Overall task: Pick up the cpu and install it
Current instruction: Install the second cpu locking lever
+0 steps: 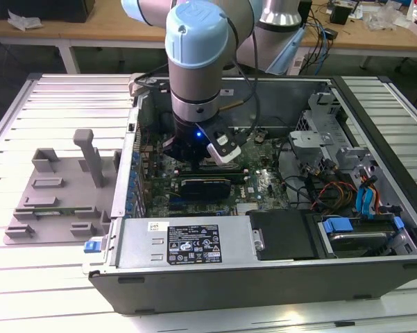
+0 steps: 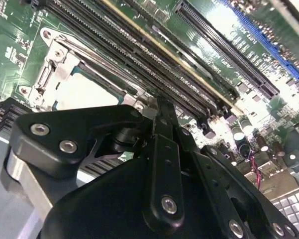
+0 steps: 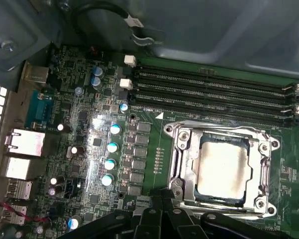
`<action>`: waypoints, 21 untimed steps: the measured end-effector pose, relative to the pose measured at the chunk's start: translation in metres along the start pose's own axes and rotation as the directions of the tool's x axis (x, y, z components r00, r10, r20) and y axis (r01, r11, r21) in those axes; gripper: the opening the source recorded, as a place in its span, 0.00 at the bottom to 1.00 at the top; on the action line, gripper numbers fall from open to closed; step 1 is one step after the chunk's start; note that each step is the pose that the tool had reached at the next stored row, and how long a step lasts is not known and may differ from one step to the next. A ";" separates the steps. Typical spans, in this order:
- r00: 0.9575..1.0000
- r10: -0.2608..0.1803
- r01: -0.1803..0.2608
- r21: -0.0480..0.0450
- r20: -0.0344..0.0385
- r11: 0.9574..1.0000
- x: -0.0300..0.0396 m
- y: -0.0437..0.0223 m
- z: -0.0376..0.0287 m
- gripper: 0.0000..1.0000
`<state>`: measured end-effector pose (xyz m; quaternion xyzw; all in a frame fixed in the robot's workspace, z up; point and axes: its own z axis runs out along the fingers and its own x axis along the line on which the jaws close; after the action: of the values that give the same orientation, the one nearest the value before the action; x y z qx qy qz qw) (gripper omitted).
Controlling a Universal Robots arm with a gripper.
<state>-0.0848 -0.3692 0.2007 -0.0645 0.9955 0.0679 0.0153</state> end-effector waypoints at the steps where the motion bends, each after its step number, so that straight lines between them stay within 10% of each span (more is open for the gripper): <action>1: 1.000 -0.001 0.001 0.002 0.001 1.000 -0.0003 0.0008 -0.0072 0.11; 5: 1.000 -0.001 0.001 0.006 0.000 1.000 -0.0040 0.0038 -0.0216 0.11; 7: 1.000 0.000 0.001 0.026 -0.007 1.000 -0.0109 0.0066 -0.0213 0.11; 10: 0.999 0.002 0.000 0.072 -0.032 0.997 -0.0262 0.0142 -0.0196 0.11; 14: 0.998 0.007 0.000 0.097 -0.064 0.995 -0.0470 0.0192 -0.0181 0.11; 17: 0.995 0.011 -0.001 0.106 -0.095 0.994 -0.0660 0.0207 -0.0171 0.11; 21: 0.993 0.015 -0.001 0.110 -0.119 0.994 -0.0822 0.0237 -0.0161 0.11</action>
<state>-0.0068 -0.3378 0.2230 -0.0635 0.9971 0.0091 -0.0411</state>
